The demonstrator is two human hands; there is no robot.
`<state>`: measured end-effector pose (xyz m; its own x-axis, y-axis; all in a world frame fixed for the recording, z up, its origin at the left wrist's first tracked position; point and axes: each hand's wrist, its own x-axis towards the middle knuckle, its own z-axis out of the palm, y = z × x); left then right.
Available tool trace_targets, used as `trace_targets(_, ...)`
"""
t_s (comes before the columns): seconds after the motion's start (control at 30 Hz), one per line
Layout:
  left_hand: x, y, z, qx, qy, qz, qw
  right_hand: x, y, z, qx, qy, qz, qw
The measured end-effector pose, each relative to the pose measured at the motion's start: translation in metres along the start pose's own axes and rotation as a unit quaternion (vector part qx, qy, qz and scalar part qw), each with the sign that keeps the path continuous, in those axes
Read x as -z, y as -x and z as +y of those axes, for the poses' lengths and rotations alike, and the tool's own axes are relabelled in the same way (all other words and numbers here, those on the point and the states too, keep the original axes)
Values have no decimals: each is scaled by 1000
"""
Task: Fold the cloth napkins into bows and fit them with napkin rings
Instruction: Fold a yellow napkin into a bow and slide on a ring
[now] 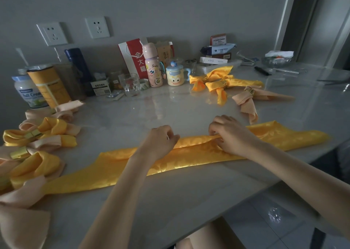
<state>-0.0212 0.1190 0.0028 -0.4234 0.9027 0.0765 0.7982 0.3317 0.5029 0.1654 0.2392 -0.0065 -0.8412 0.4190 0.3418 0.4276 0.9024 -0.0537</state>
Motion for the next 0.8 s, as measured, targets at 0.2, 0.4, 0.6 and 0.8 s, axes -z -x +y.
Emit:
trace_targets(0.2,-2,-3,-5,42,-28,-91,995,19,3,-7,-66,-22,-171,983)
trace_targets(0.4,-3,0,-3,33,-50,-89,994,9,-38,-28,-130,49,-72,988)
trace_targets(0.6,-4,-2,-7,41,-18,-89,995,-37,-48,-69,-88,-51,-137,985)
trace_targets(0.8,-5,-8,-15,40,16,-88,995,-34,-31,-36,-183,-44,-221,957)
